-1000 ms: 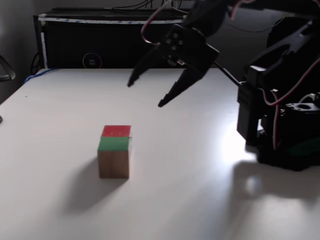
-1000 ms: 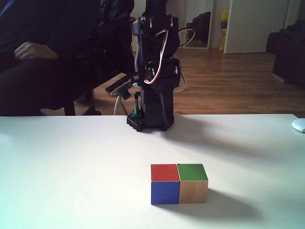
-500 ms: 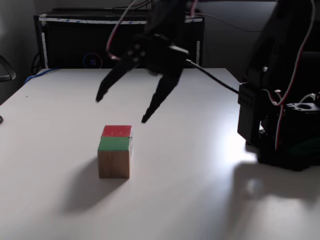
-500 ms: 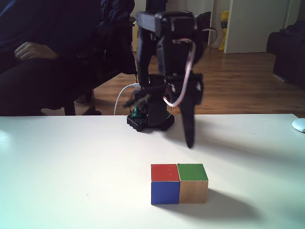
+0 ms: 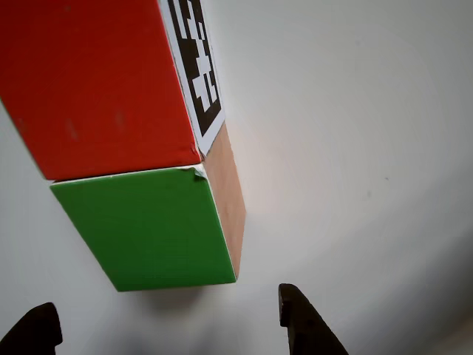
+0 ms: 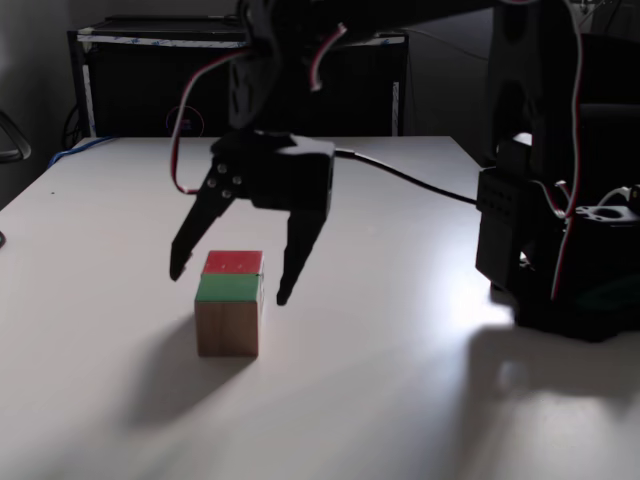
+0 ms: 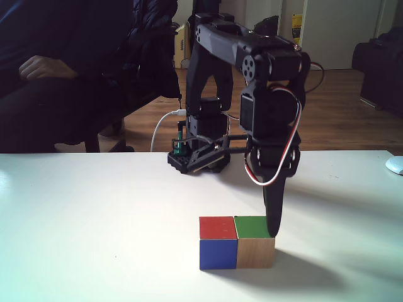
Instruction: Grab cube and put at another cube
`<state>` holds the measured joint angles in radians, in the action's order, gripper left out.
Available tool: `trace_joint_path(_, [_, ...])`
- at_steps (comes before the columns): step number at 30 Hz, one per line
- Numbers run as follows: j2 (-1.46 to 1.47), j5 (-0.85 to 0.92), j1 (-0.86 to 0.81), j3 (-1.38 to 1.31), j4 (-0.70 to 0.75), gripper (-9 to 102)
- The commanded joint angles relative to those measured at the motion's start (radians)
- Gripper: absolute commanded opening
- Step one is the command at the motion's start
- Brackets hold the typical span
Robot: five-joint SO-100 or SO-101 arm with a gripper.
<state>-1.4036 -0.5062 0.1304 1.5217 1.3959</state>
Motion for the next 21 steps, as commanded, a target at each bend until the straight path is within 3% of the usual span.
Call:
trace_joint_path(1, [0.012,-0.002,-0.003,-0.063,0.015,45])
trace_joint_path(21, [0.132,0.071,-0.091,-0.091,-0.012,45])
